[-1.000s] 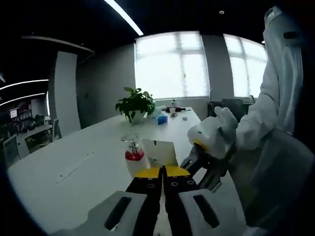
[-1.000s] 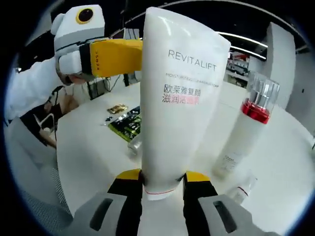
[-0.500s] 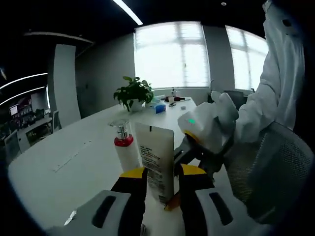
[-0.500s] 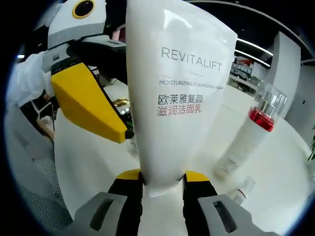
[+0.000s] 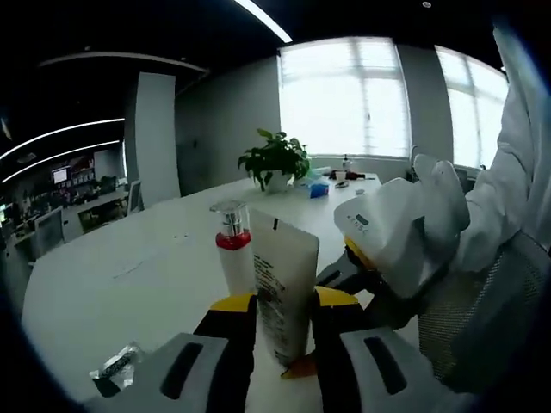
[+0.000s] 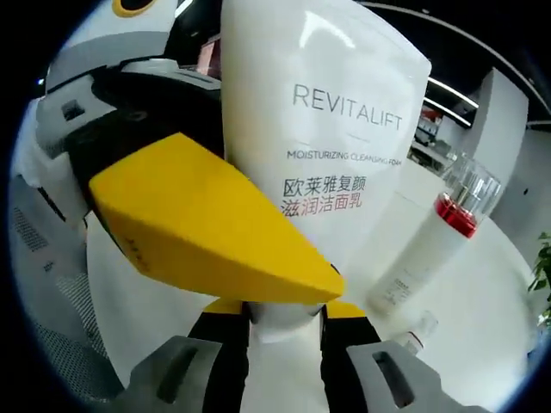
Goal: Arrange the skincare products in the storage area until every visible bottle or jar stands upright without overlapping.
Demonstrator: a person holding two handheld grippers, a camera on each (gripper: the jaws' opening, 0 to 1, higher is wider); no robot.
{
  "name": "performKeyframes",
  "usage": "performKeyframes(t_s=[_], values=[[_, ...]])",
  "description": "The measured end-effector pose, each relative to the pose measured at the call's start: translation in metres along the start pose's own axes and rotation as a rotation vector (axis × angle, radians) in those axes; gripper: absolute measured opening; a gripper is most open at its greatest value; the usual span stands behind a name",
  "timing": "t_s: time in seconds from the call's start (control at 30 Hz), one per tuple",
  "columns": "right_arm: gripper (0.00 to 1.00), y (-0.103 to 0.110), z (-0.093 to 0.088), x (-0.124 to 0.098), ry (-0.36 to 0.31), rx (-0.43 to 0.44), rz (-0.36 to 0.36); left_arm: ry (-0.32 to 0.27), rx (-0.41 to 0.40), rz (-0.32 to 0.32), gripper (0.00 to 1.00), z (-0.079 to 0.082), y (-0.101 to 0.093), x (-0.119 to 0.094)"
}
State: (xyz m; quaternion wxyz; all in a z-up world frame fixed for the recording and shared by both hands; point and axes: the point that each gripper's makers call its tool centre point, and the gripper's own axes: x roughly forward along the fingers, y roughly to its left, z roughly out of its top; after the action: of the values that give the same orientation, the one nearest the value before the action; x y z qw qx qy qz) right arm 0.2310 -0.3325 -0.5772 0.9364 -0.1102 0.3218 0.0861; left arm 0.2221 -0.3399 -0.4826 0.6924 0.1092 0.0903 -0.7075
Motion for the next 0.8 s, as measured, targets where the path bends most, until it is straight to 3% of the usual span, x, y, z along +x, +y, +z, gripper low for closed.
performKeyframes(t_s=[0.13,0.2,0.37,0.6,0.7,0.8], values=[[0.23,-0.004,0.001,-0.003,-0.004,0.031,0.012,0.018,0.056,-0.045,0.12,-0.001,-0.005,-0.003],[0.24,-0.003,0.004,-0.005,-0.016,0.026,0.018,0.027,0.045,-0.066,0.1,-0.001,-0.006,-0.004],[0.24,-0.003,0.005,-0.008,-0.023,0.022,0.02,0.024,0.108,-0.134,0.1,-0.001,-0.013,-0.003],[0.23,-0.004,0.002,-0.01,-0.019,0.016,0.024,0.019,0.15,-0.238,0.1,-0.001,-0.008,-0.001],[0.22,-0.005,-0.004,-0.008,0.007,0.065,0.024,0.026,0.151,-0.263,0.1,0.0,-0.009,0.0],[0.2,-0.004,-0.013,-0.005,0.035,0.05,0.027,0.026,0.168,-0.283,0.11,0.001,-0.013,0.0]])
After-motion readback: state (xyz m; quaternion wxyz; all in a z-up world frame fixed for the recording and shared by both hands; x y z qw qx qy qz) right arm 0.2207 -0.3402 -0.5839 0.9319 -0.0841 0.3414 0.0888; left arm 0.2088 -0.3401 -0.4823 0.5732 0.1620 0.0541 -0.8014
